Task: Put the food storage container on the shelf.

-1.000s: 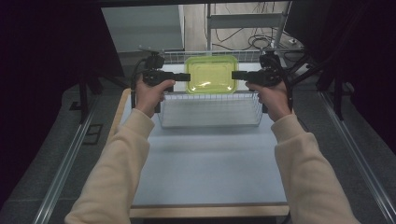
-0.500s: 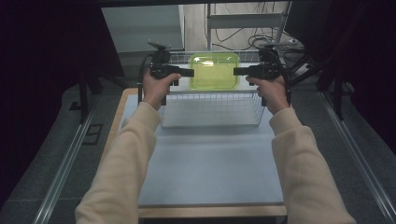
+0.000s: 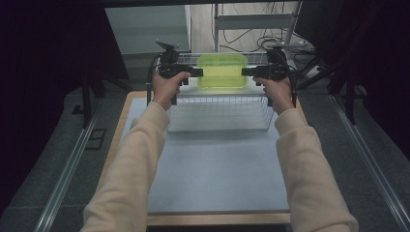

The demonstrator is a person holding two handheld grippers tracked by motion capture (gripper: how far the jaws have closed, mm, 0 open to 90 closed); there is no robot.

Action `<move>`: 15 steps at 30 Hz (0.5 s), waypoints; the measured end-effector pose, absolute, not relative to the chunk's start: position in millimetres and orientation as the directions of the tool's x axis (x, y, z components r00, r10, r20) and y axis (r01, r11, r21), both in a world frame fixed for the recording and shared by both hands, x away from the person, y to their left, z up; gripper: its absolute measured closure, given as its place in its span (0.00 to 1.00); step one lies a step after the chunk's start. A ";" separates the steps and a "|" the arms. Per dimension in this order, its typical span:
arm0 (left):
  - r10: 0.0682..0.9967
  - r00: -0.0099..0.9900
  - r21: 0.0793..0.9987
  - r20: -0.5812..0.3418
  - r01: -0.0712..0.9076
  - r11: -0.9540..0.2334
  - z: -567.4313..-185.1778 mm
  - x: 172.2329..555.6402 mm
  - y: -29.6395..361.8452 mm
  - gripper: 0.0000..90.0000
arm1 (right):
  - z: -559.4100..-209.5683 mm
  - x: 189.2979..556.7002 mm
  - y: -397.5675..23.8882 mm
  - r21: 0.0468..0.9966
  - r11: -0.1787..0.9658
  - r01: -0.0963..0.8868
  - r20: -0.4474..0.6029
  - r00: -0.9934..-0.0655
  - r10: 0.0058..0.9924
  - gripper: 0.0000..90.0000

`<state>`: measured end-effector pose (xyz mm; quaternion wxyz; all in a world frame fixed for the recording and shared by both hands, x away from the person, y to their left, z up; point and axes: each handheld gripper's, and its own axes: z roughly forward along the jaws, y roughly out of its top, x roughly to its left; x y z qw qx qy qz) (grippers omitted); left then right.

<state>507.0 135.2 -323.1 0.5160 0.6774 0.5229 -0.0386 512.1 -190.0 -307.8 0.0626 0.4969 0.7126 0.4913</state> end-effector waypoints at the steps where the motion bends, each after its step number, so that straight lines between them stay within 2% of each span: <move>1: 0.667 0.453 0.661 -0.592 0.746 0.080 -324.4 508.3 135.7 0.83 | -309.6 513.2 -189.2 0.765 0.024 0.644 0.395 -0.499 0.771 0.80; 6: 0.654 0.448 0.656 -0.610 0.748 0.100 -331.6 512.3 136.2 0.79 | -313.9 515.2 -188.4 0.770 0.013 0.638 0.392 -0.489 0.779 0.77; 9: 0.652 0.444 0.653 -0.615 0.750 0.104 -335.5 515.0 137.5 0.75 | -315.9 516.4 -186.8 0.768 0.014 0.640 0.388 -0.482 0.786 0.71; 12: 0.660 0.436 0.658 -0.612 0.744 0.118 -338.1 516.9 138.0 0.63 | -316.2 515.5 -184.4 0.781 0.028 0.624 0.356 -0.482 0.800 0.65; 15: 0.671 0.433 0.666 -0.602 0.736 0.123 -339.9 518.3 137.7 0.47 | -317.0 513.6 -183.5 0.793 0.033 0.609 0.332 -0.476 0.814 0.54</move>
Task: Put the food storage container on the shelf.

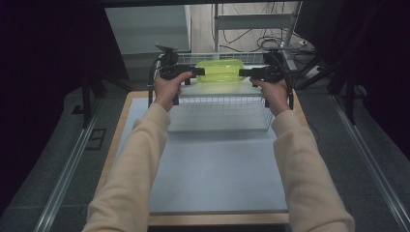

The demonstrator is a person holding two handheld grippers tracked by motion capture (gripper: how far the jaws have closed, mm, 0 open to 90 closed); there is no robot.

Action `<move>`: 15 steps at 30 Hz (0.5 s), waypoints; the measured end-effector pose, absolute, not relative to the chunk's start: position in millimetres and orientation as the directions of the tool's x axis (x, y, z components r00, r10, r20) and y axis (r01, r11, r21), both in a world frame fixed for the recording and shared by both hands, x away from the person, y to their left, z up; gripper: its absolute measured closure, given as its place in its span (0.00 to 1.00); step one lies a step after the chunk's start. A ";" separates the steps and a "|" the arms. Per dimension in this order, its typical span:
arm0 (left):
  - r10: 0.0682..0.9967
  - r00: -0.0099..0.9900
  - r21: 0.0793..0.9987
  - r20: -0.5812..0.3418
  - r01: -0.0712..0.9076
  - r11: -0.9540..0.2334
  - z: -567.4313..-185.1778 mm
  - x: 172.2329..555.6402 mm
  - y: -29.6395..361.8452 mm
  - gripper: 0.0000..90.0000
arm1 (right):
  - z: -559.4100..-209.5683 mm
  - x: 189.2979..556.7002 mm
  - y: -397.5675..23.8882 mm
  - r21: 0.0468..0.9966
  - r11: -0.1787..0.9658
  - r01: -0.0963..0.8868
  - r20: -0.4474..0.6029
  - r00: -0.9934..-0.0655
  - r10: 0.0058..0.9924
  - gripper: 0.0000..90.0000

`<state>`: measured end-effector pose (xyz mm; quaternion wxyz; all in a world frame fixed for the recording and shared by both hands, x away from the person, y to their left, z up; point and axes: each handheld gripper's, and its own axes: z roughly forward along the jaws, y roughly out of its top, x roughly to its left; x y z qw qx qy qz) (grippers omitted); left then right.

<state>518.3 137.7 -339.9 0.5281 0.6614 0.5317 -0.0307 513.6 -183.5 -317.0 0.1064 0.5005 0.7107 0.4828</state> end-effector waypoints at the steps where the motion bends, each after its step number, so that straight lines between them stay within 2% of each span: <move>1: 0.672 0.437 0.672 -0.598 0.730 0.124 -340.5 518.3 137.5 0.43 | -317.4 512.9 -183.9 0.791 0.029 0.611 0.338 -0.475 0.813 0.51; 3: 0.666 0.439 0.676 -0.603 0.725 0.134 -340.3 517.8 137.4 0.34 | -317.8 511.2 -185.9 0.793 0.025 0.609 0.340 -0.475 0.812 0.43; 6: 0.666 0.461 0.709 -0.587 0.690 0.147 -332.1 510.8 138.6 0.21 | -312.9 502.4 -190.9 0.831 0.017 0.556 0.313 -0.492 0.812 0.37; 9: 0.673 0.476 0.731 -0.566 0.668 0.142 -326.6 503.4 139.7 0.19 | -308.6 495.3 -194.7 0.853 0.017 0.522 0.295 -0.508 0.809 0.35; 15: 0.689 0.539 0.792 -0.484 0.605 0.083 -315.9 461.9 145.3 0.19 | -302.5 461.6 -210.7 0.898 0.056 0.436 0.239 -0.592 0.770 0.34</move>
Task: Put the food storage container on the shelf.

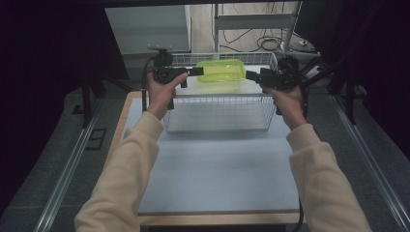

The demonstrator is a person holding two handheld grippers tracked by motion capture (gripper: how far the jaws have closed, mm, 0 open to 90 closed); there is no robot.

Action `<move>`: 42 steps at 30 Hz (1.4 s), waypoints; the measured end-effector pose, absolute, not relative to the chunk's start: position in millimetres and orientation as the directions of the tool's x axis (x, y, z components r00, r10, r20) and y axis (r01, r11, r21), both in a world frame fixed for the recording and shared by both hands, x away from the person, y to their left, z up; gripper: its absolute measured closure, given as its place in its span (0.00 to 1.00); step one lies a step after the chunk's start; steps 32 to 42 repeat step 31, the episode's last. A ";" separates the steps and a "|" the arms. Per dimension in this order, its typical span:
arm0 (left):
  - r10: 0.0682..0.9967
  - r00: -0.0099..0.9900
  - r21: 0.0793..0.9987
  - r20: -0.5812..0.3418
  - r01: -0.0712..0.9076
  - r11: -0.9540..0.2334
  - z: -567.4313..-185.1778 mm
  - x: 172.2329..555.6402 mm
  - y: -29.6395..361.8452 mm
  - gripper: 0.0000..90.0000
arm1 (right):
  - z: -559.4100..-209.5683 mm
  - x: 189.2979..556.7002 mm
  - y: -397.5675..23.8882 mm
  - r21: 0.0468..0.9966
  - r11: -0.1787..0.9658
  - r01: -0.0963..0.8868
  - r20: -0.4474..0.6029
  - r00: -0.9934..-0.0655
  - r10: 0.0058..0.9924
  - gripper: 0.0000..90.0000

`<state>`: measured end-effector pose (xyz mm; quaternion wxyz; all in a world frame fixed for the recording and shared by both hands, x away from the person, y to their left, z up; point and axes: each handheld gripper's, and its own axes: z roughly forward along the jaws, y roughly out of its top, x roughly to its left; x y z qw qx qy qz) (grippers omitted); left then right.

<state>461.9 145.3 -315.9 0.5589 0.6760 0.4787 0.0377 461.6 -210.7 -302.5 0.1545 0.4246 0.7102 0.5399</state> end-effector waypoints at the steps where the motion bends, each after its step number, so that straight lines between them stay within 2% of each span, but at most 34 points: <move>1: 0.687 0.553 0.801 -0.472 0.595 0.071 -316.4 451.6 147.6 0.19 | -303.7 454.5 -213.5 0.904 0.070 0.421 0.224 -0.607 0.763 0.34; 5: 0.683 0.572 0.806 -0.455 0.591 0.042 -324.7 419.9 151.8 0.19 | -316.3 422.6 -223.5 0.912 0.102 0.396 0.200 -0.651 0.732 0.34; 7: 0.681 0.585 0.811 -0.440 0.584 0.023 -332.4 402.0 151.8 0.19 | -333.4 399.2 -227.9 0.910 0.144 0.389 0.177 -0.677 0.715 0.32; 10: 0.671 0.617 0.826 -0.411 0.564 -0.012 -348.2 373.8 152.1 0.19 | -344.9 384.3 -230.6 0.909 0.161 0.385 0.168 -0.691 0.703 0.31; 14: 0.656 0.644 0.834 -0.393 0.550 -0.041 -378.1 338.8 155.8 0.20 | -369.7 356.2 -237.6 0.909 0.146 0.389 0.199 -0.715 0.670 0.30; 19: 0.659 0.639 0.813 -0.397 0.578 -0.071 -421.2 311.1 162.2 0.21 | -415.2 326.8 -241.6 0.886 0.199 0.420 0.202 -0.734 0.648 0.29; 25: 0.668 0.620 0.786 -0.412 0.613 -0.084 -448.2 303.0 166.9 0.21 | -436.9 321.7 -241.5 0.870 0.250 0.426 0.162 -0.724 0.670 0.27; 42: 0.664 0.626 0.794 -0.410 0.603 -0.079 -446.4 301.1 167.0 0.21 | -435.8 318.2 -241.1 0.883 0.242 0.401 0.151 -0.733 0.663 0.25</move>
